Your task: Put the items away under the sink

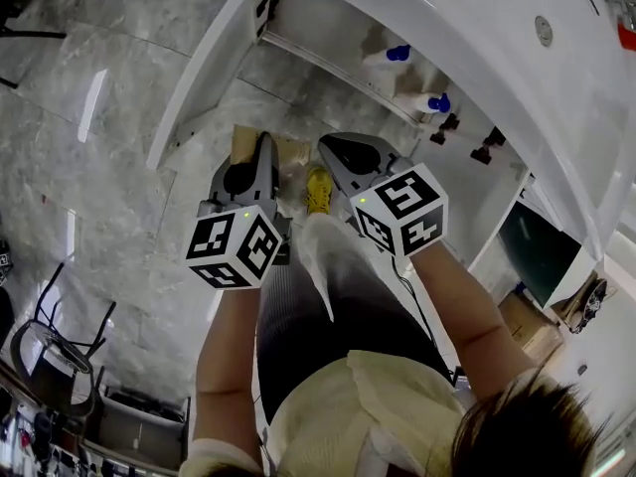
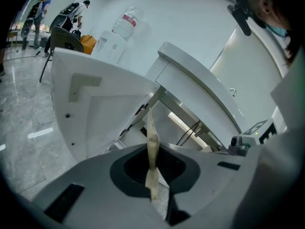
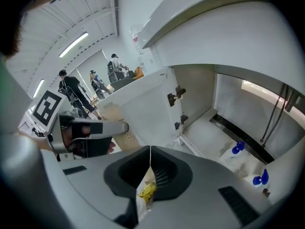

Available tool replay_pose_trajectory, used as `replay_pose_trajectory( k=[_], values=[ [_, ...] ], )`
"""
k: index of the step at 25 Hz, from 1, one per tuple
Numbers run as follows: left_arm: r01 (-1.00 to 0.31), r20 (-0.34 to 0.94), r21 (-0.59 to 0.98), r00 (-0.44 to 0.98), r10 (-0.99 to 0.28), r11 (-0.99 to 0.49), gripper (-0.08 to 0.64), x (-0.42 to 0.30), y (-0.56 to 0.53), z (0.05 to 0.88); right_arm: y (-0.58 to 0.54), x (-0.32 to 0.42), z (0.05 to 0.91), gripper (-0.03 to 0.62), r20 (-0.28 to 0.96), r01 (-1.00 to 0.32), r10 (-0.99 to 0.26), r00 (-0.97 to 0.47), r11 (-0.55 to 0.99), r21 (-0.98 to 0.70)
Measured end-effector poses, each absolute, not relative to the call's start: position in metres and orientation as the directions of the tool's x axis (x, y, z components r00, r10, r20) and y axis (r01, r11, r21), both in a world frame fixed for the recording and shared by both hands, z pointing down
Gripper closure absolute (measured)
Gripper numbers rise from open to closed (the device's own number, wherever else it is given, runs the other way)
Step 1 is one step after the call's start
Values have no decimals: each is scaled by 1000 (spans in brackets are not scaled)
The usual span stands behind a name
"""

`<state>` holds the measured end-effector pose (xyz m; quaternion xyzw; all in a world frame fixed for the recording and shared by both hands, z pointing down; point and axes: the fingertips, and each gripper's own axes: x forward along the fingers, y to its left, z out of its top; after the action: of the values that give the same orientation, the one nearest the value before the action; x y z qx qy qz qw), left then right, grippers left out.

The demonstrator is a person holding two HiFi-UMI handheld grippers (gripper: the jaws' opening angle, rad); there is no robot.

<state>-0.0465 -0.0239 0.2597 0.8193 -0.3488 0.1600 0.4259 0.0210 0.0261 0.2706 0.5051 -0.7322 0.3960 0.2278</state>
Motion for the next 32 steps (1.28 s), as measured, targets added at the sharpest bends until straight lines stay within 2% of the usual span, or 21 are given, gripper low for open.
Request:
replay_pose_trajectory(
  k=[32],
  values=[
    [-709,576,595,704,-415,-378,506,-18,-42,359,-8,59,361,566,742,-942,-591,-317,104,-320]
  ],
)
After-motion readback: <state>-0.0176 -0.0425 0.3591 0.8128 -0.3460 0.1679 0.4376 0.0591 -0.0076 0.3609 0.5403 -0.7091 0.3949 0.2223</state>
